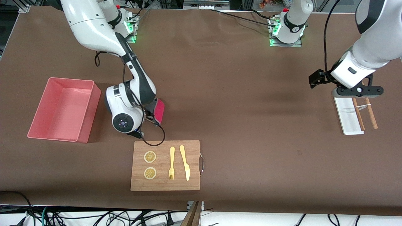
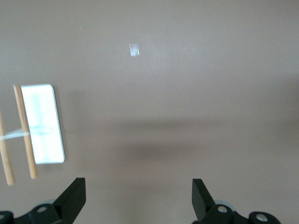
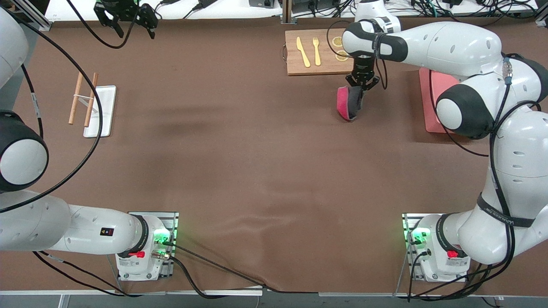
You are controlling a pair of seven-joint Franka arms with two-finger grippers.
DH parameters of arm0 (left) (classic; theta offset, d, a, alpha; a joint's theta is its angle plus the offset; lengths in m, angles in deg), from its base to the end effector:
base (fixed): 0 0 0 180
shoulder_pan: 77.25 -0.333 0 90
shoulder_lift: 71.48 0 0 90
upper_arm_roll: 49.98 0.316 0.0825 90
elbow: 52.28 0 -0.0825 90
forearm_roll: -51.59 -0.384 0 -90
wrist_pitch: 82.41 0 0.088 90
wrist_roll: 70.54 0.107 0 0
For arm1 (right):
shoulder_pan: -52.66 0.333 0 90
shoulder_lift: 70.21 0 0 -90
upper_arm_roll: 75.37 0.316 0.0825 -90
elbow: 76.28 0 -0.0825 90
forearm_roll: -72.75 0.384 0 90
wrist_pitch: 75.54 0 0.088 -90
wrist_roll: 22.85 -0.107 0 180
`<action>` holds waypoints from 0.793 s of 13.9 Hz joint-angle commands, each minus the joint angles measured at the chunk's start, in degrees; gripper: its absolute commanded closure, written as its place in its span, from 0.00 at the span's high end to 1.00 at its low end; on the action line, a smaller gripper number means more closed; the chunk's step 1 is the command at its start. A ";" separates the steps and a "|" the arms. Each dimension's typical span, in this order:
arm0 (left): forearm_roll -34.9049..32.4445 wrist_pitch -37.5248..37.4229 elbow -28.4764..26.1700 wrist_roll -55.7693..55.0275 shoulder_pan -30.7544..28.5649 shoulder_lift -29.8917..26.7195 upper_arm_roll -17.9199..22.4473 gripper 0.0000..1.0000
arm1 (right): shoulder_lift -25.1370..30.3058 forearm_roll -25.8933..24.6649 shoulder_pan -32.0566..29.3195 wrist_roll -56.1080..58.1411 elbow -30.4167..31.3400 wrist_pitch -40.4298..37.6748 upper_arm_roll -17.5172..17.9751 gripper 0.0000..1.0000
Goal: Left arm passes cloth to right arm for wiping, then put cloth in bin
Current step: 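Wipe the table beside the cutting board with the cloth in the right gripper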
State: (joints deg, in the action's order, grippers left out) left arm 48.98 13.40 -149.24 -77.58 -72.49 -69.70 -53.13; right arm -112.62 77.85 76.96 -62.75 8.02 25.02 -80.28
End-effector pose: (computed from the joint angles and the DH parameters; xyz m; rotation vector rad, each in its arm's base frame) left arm 0.5620 -0.0732 0.5582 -3.0909 0.0324 0.0696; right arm 0.6204 0.2352 0.2137 2.8233 -0.5510 -0.5912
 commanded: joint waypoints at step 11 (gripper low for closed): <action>-2.41 -0.01 7.92 2.83 -0.89 2.96 -0.19 1.00 | 2.51 -3.25 -7.17 25.58 2.53 -0.36 -4.94 0.00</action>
State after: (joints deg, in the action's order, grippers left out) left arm 47.43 14.09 -144.66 -75.62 -72.75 -68.24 -53.11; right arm -112.22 75.87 69.36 -37.46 8.44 23.96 -85.94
